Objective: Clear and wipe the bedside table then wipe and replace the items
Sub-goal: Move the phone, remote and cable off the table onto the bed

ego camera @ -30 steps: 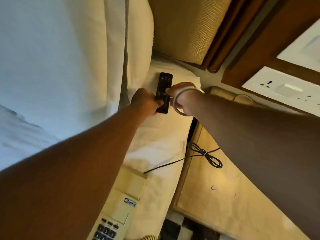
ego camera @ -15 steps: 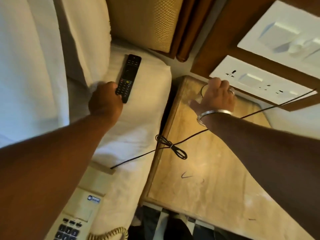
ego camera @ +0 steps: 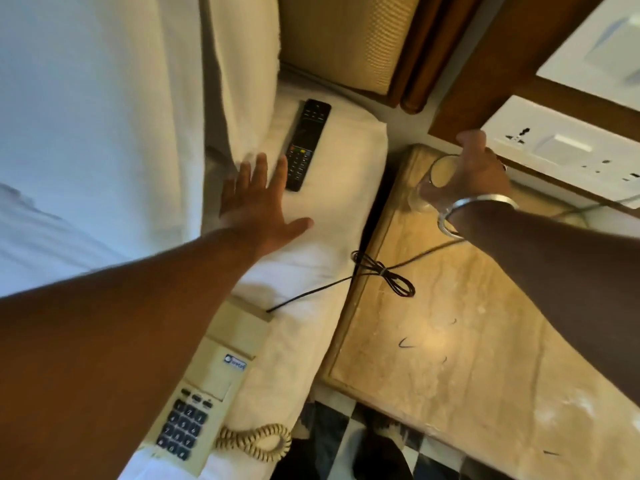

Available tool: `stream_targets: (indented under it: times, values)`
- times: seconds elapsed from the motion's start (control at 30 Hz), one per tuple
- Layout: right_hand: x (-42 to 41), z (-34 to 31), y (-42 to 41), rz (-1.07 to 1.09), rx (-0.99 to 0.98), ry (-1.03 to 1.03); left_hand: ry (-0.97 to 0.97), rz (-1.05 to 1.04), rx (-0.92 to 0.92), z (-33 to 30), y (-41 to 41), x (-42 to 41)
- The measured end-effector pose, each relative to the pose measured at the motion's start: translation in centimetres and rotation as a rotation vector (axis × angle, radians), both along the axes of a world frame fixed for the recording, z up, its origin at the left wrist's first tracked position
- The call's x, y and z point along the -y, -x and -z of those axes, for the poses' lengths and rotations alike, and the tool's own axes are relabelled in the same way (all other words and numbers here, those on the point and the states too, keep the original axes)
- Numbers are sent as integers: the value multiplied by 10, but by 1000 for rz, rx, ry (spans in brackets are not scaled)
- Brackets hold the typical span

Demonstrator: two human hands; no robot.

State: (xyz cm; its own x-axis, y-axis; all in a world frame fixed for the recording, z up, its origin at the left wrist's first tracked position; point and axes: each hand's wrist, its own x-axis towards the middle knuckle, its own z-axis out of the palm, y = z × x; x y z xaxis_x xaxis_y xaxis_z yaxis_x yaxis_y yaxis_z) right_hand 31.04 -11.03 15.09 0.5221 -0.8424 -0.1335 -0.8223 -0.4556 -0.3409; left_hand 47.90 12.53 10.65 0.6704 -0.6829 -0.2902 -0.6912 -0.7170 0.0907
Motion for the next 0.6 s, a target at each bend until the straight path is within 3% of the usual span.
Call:
stream_targets:
  times: [0.2, 0.4, 0.6]
  values:
    - [-89, -52, -22, -215, 200, -113, -10, 163, 163, -51, 9, -46]
    - [-166, -44, -76, -401, 99, -197, 125, 106, 46, -56, 12, -86]
    - [-187, -21, -101, -432, 36, -179, 160, 169, 26, -47, 21, -109]
